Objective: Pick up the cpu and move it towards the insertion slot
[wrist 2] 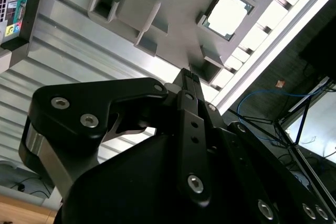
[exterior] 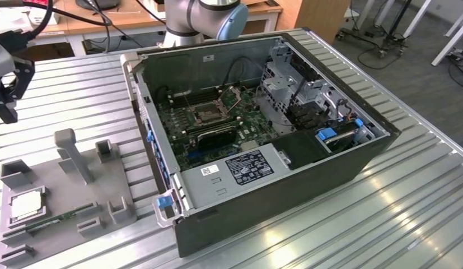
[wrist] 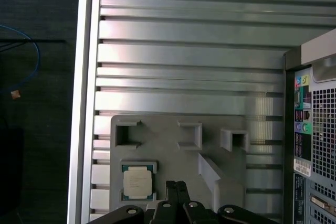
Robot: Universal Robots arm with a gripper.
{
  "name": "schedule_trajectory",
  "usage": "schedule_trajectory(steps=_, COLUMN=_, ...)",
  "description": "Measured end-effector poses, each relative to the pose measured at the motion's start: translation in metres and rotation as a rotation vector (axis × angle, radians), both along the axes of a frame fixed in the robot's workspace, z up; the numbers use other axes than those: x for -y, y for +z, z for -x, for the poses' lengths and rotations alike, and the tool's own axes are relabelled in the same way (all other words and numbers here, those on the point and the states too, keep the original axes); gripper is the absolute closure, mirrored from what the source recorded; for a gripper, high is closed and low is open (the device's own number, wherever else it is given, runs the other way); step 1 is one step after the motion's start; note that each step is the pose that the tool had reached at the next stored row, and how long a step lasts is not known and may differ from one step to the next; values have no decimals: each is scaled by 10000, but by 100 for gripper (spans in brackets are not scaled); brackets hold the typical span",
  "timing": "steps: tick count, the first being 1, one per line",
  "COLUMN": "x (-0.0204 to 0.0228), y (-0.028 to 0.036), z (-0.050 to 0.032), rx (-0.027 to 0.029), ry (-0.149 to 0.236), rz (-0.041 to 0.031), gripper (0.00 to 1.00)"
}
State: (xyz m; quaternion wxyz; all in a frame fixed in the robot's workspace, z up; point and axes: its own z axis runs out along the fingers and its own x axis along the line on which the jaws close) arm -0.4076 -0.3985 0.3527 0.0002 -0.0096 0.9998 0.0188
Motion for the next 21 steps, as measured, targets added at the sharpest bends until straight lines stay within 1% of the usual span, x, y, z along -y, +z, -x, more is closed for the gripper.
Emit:
schedule_trajectory(steps=7, x=0, y=-16, z=0, rx=-1, ry=0, rz=0, gripper=89)
schedule_trajectory(steps=8, x=0, y=-56, z=0, rx=0, ry=0, rz=0, gripper=89)
schedule_trajectory(steps=15, x=2, y=-75, z=1, rx=1, ry=-1, rz=-1, gripper=89)
schedule_trajectory(steps=21, x=42, y=-85, z=12, rx=2, ry=0, rz=-1, gripper=89)
